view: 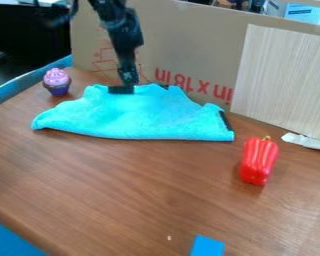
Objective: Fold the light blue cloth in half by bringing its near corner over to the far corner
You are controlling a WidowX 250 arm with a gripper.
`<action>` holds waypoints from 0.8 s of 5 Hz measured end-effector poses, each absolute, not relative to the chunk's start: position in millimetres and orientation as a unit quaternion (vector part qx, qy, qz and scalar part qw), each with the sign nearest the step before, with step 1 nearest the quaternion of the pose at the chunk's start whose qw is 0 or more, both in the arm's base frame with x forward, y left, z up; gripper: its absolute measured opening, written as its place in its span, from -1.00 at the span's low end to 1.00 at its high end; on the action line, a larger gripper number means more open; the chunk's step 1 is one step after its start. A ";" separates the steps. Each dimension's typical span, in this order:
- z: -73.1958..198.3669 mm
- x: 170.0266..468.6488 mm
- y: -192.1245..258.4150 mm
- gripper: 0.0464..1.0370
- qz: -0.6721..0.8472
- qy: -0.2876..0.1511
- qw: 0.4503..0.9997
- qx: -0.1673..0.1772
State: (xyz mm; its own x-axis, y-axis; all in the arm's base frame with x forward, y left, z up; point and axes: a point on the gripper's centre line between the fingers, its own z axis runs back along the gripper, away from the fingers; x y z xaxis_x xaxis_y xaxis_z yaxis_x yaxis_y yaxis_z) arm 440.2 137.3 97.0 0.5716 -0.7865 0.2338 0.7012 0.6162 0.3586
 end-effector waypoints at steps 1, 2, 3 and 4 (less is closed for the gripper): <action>94.1 410.7 137.2 0.93 -0.412 -0.160 0.895 0.065; 104.3 381.5 126.6 0.93 -0.419 -0.118 0.899 0.057; 107.5 356.6 113.7 0.93 -0.389 -0.050 0.918 0.052; 135.4 323.9 100.9 0.93 -0.362 -0.062 0.928 0.061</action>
